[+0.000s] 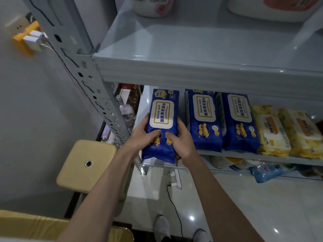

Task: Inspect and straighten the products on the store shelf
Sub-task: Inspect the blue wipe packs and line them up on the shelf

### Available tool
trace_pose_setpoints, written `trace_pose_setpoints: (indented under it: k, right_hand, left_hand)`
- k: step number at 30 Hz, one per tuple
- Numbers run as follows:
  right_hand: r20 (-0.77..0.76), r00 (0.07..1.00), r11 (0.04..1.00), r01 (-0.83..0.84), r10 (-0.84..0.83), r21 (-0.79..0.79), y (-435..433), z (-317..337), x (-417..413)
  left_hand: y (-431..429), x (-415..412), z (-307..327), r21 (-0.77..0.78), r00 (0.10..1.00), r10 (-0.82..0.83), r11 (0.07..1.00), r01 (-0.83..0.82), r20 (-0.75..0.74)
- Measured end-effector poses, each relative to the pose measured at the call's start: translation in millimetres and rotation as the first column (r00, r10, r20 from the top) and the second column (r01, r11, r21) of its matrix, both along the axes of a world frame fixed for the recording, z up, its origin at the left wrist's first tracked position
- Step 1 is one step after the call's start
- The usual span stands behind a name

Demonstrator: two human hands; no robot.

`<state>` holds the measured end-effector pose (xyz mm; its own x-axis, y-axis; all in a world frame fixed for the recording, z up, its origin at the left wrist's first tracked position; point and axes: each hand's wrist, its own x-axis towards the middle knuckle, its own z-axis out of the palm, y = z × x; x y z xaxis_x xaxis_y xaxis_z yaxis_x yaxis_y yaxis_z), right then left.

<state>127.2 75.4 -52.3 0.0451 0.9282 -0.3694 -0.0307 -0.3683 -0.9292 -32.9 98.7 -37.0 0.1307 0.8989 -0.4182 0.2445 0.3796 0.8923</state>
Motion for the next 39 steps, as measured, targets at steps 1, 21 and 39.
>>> trace_pose_setpoints:
  k: [1,21,39]
  right_hand:
    - [0.001,1.0,1.0,-0.002,0.002,-0.007,6.4,3.4,0.5]
    - [0.143,0.99,1.0,-0.013,0.012,0.005,43.1,21.1,0.5]
    - [0.56,0.828,0.988,-0.106,0.025,0.114,-42.1,71.8,45.8]
  left_hand:
    - [5.1,1.6,1.1,0.004,1.0,0.003,1.0,-0.003,0.002]
    - [40.0,11.9,4.8,0.021,0.999,0.038,0.999,-0.037,-0.006]
    - [-56.2,20.9,52.9,0.221,0.949,0.18,0.967,-0.123,-0.26]
